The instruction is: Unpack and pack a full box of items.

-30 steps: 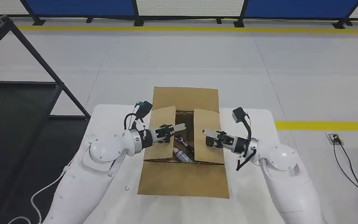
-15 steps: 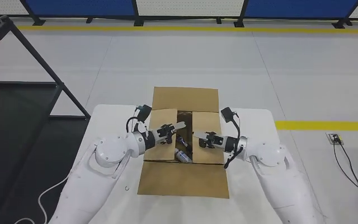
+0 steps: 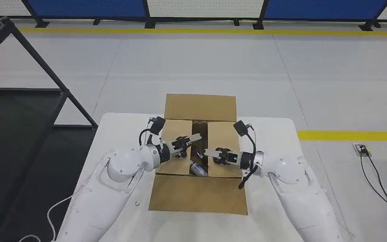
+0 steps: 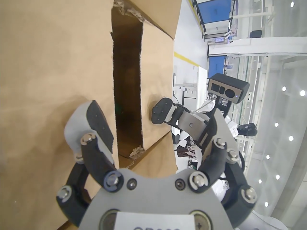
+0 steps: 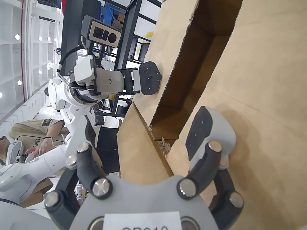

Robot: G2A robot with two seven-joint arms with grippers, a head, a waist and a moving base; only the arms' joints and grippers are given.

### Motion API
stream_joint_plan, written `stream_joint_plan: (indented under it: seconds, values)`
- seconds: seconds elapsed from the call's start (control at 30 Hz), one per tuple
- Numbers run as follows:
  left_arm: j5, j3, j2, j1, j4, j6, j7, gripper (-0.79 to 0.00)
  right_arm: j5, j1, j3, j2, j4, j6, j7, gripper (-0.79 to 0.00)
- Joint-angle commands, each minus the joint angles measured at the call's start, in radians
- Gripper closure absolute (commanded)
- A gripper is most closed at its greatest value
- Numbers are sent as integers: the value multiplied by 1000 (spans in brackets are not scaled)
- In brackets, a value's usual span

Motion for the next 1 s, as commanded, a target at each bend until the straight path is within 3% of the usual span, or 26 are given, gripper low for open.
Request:
stream_joint_plan:
  seconds: [0.0,0.53,0.97]
  values:
    - [2,2,-1,0,6,1,0,-785,-4,-3,-4,2,-5,1,-2,-785]
    - [2,-10,-3,14,-3,6,10,-785,-2,-4,-25,13,-20,16,-27,-785]
    - [2,-139,23,105,-221,8,17,-785,103,-38,15,28,-68,-48,-19,-785]
